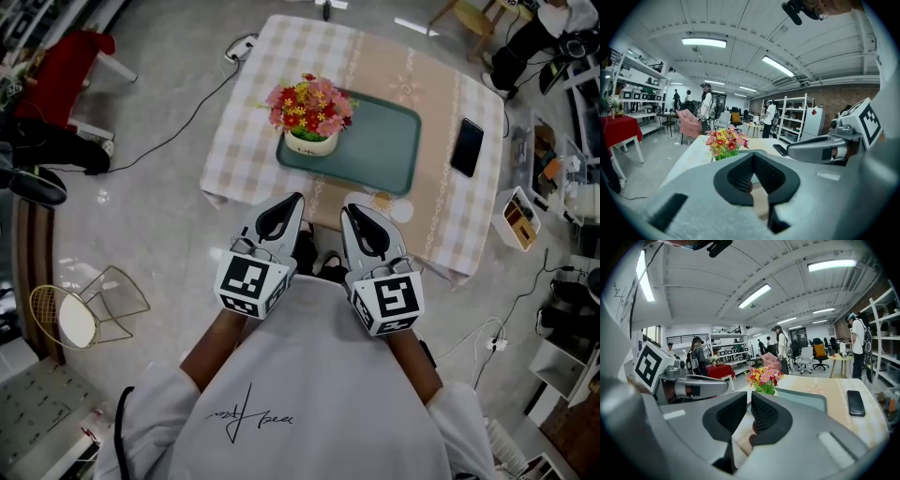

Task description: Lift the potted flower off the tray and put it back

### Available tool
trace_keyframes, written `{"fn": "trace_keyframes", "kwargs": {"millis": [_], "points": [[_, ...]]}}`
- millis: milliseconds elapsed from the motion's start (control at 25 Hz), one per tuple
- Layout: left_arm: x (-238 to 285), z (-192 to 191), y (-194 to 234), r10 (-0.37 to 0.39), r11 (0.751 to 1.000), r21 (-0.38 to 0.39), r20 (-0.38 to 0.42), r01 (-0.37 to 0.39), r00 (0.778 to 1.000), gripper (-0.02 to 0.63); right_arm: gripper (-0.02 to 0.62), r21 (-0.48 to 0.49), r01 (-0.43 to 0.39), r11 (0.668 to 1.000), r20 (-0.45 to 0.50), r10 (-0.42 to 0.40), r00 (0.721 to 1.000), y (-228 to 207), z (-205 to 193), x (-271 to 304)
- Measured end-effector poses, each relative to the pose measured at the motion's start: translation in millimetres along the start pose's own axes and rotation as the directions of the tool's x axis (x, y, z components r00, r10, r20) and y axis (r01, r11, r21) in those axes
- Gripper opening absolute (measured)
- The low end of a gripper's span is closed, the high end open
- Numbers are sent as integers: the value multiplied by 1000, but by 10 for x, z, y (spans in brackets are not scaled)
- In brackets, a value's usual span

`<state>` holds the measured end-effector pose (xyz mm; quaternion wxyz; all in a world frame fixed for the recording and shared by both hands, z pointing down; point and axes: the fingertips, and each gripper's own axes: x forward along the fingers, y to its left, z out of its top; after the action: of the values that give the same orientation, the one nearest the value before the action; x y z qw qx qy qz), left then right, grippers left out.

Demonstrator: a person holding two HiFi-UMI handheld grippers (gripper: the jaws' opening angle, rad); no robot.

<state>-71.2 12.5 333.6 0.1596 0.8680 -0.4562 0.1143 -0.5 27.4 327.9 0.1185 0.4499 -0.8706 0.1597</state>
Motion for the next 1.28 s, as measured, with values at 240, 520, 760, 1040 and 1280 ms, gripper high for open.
{"fn": "trace_keyframes", "kwargs": {"millis": [240,520,760,1040,1280], "points": [[142,0,257,-23,999,33,-23,23,999,-2,41,1,2,1000,-30,-2,1000,-26,-12,272],[270,-66,523,-49,998,32,-58,51,997,-2,46,9,28,1000,-55,-27,998,-41,-36,558],[378,-195,719,-76,996,32,-84,78,994,17,66,25,24,999,-86,-21,996,-36,-62,769],[531,-371,954,-57,998,-10,-109,56,992,52,87,6,-5,1000,-142,6,990,-124,-210,982],[684,-515,1062,-67,995,-79,-125,57,990,78,109,17,-14,1000,-150,16,989,-242,-312,1121]]}}
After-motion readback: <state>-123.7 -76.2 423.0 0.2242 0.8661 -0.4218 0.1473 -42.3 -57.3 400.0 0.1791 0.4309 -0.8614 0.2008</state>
